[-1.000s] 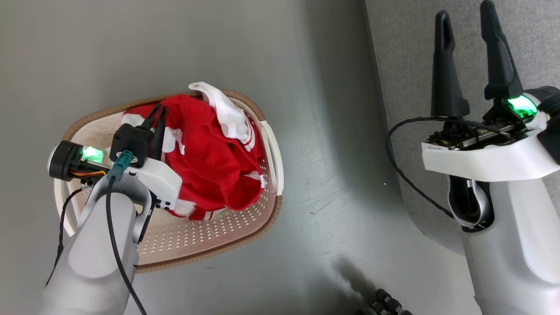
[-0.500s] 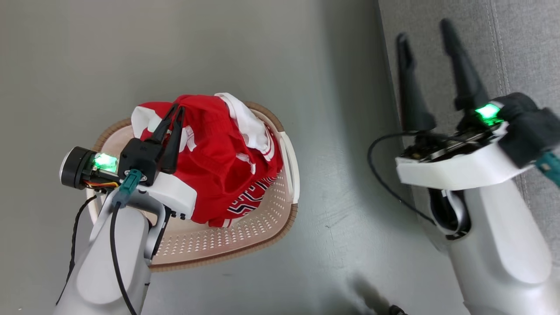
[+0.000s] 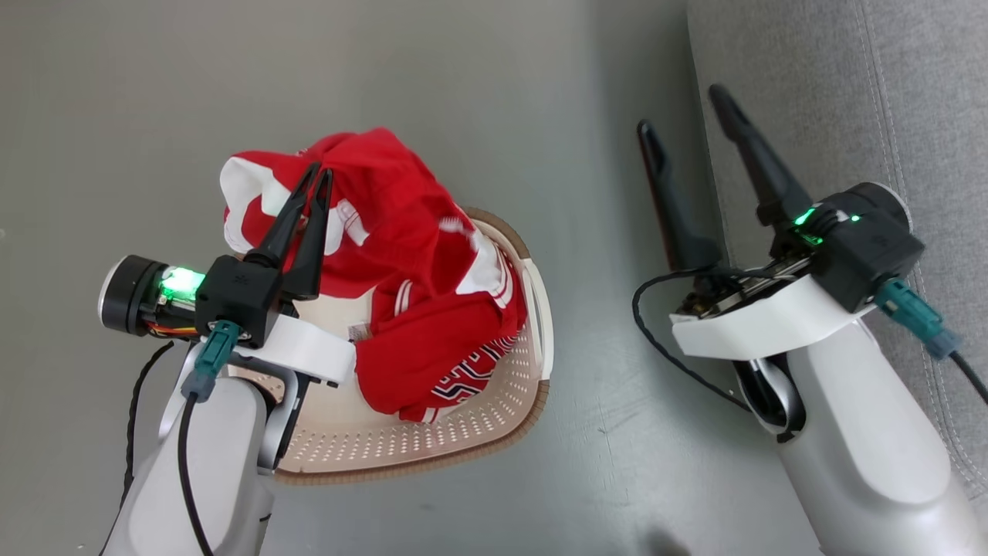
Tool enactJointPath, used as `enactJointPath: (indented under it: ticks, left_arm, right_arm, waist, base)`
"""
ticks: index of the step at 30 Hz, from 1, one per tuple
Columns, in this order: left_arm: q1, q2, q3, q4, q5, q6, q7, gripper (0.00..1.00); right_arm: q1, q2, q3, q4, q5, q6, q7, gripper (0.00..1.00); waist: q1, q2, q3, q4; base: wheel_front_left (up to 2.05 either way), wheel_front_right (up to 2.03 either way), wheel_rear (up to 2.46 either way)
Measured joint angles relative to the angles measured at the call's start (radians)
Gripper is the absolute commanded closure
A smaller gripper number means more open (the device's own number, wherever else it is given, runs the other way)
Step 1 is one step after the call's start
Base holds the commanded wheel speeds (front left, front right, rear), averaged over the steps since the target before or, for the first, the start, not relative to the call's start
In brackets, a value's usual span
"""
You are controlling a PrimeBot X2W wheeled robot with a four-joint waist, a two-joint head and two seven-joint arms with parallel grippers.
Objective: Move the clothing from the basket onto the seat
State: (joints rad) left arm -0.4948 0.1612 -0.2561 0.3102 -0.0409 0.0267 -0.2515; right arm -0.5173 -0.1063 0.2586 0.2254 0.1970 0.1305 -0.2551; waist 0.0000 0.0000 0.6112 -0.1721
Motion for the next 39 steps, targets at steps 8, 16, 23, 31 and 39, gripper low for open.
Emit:
enactJointPath:
  ticks: [8, 16, 23, 31, 39]
  left_arm:
    - [0.003, 0.005, 0.000, -0.103, 0.002, 0.001, -0.001, 1.00]
    - [0.030, 0.015, -0.004, -0.181, 0.000, -0.002, -0.001, 1.00]
    - [0.061, 0.025, -0.008, -0.232, -0.001, -0.020, -0.001, 1.00]
    - [0.094, 0.045, -0.012, -0.285, -0.001, -0.037, -0.001, 1.00]
    - [0.133, 0.054, -0.011, -0.326, -0.011, -0.045, -0.004, 1.00]
  right_arm:
    - [-0.001, -0.033, 0.116, 0.009, 0.003, 0.000, 0.000, 0.00]
    - [-0.001, -0.091, 0.219, 0.006, 0.022, 0.000, 0.011, 0.00]
    - [-0.001, -0.135, 0.304, -0.009, 0.046, 0.000, 0.030, 0.00]
    - [0.003, -0.173, 0.425, -0.055, 0.119, 0.000, 0.071, 0.00]
    - [0.004, -0.221, 0.458, -0.096, 0.160, 0.000, 0.100, 0.00]
  waist:
    - [0.0000, 0.0000, -0.058, 0.025]
    - [0.0000, 0.0000, -0.125, 0.045]
    - [0.0000, 0.0000, -0.188, 0.060]
    - [0.0000, 0.0000, -0.260, 0.077]
    - [0.0000, 0.0000, -0.332, 0.093]
  base:
    - [0.00, 0.00, 0.00]
    - [0.00, 0.00, 0.00]
    - [0.00, 0.00, 0.00]
    - [0.00, 0.00, 0.00]
    - [0.00, 0.00, 0.00]
